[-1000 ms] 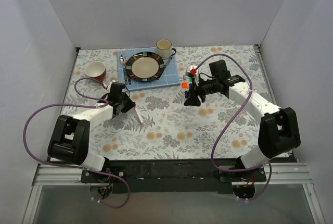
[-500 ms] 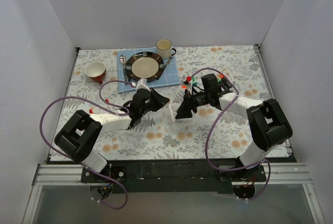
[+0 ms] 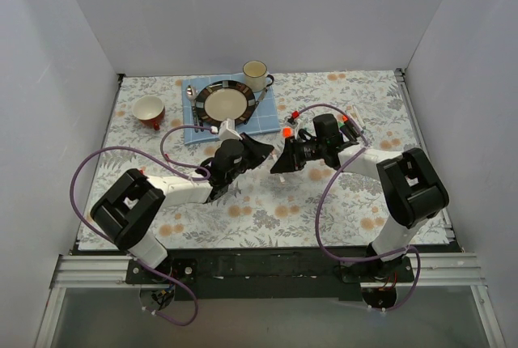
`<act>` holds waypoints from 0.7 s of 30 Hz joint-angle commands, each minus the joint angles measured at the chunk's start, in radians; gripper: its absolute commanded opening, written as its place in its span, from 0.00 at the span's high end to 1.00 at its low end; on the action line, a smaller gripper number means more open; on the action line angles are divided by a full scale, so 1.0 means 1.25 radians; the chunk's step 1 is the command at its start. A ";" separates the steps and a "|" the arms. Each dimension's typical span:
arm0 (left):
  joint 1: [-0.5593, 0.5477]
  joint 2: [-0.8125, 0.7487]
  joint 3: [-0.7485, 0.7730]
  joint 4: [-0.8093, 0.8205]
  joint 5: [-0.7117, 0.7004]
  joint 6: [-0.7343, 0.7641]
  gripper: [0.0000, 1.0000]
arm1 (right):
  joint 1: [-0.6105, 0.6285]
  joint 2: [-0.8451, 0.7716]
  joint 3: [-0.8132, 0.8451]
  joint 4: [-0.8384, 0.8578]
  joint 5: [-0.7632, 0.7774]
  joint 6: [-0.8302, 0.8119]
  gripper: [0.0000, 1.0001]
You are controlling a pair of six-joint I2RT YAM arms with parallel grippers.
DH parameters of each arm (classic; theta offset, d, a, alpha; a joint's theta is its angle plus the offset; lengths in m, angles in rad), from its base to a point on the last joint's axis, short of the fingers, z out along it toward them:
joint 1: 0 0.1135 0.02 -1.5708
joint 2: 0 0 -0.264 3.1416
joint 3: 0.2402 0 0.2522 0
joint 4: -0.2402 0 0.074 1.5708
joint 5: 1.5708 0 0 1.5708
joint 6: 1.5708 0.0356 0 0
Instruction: Open the pen caps
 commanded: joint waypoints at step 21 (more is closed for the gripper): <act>-0.001 -0.007 -0.018 0.146 0.113 0.130 0.69 | 0.000 0.012 0.065 -0.084 -0.085 -0.117 0.99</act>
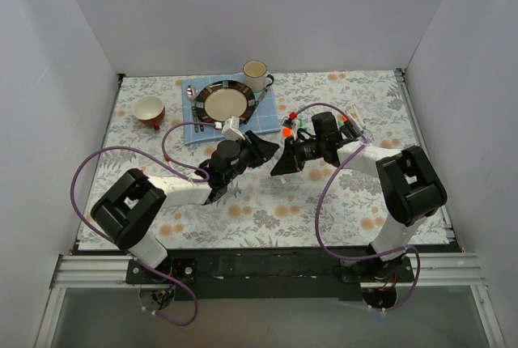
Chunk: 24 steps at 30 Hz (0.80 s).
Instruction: Open the pen caps
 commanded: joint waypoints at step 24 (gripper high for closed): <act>-0.002 0.033 0.004 0.059 0.094 0.015 0.79 | 0.004 -0.022 0.039 -0.039 0.011 -0.062 0.99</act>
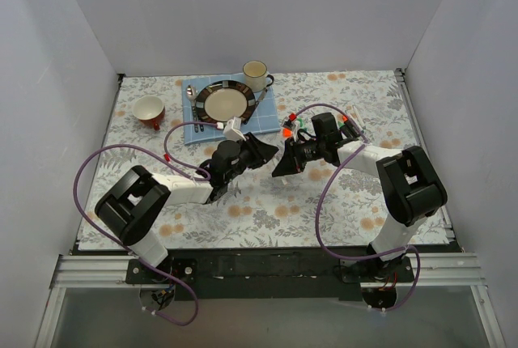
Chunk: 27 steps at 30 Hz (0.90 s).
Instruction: Open the pen caps
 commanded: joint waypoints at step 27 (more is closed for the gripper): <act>0.328 -0.034 0.538 -0.365 0.080 0.216 1.00 | -0.018 -0.070 0.096 -0.166 -0.025 -0.231 0.99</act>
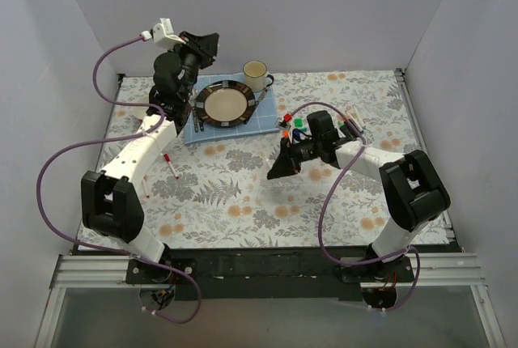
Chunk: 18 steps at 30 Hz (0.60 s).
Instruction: Open the pen caps
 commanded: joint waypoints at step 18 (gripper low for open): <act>-0.282 0.258 -0.100 -0.368 0.166 -0.079 1.00 | -0.284 -0.032 0.174 -0.355 0.455 -0.407 0.99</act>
